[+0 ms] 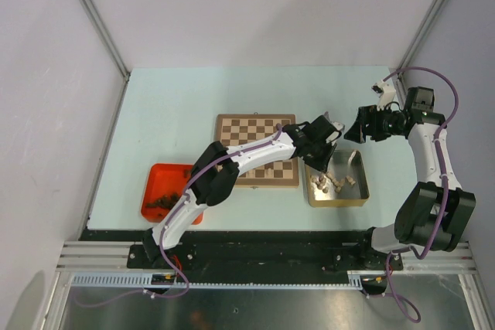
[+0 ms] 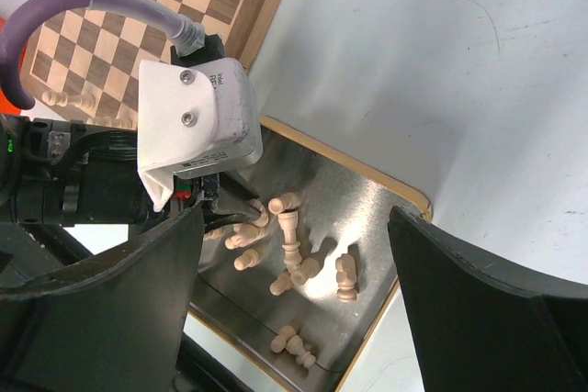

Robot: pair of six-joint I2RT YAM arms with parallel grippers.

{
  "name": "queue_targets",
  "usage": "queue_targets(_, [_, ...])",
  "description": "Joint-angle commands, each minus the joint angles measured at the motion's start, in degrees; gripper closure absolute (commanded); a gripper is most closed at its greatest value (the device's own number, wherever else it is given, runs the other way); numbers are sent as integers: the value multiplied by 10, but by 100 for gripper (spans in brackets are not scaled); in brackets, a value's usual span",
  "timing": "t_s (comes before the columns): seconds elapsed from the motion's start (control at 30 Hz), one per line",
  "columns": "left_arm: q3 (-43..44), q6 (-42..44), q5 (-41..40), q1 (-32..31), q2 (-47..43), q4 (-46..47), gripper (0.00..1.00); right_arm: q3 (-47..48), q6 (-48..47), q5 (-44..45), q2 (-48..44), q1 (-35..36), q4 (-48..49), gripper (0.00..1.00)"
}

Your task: Set up the chess pieces on the board

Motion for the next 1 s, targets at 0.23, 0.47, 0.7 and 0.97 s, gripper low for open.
queue_targets(0.23, [24,3,9,1,-28,-6,92,2,0,3,-2,-1,11,14])
queue_targets(0.47, [18,3,1,-3,-76,-4,94,2,-1,3,-3,-1,10,13])
queue_targets(0.7, [14,8,-4,-10,-102,-2,95,2,-2,0,-5,-1,10,13])
queue_targets(0.97, [-6,11,-13,-14,-138,-1,96,3,-5,-4,-7,-2,9,13])
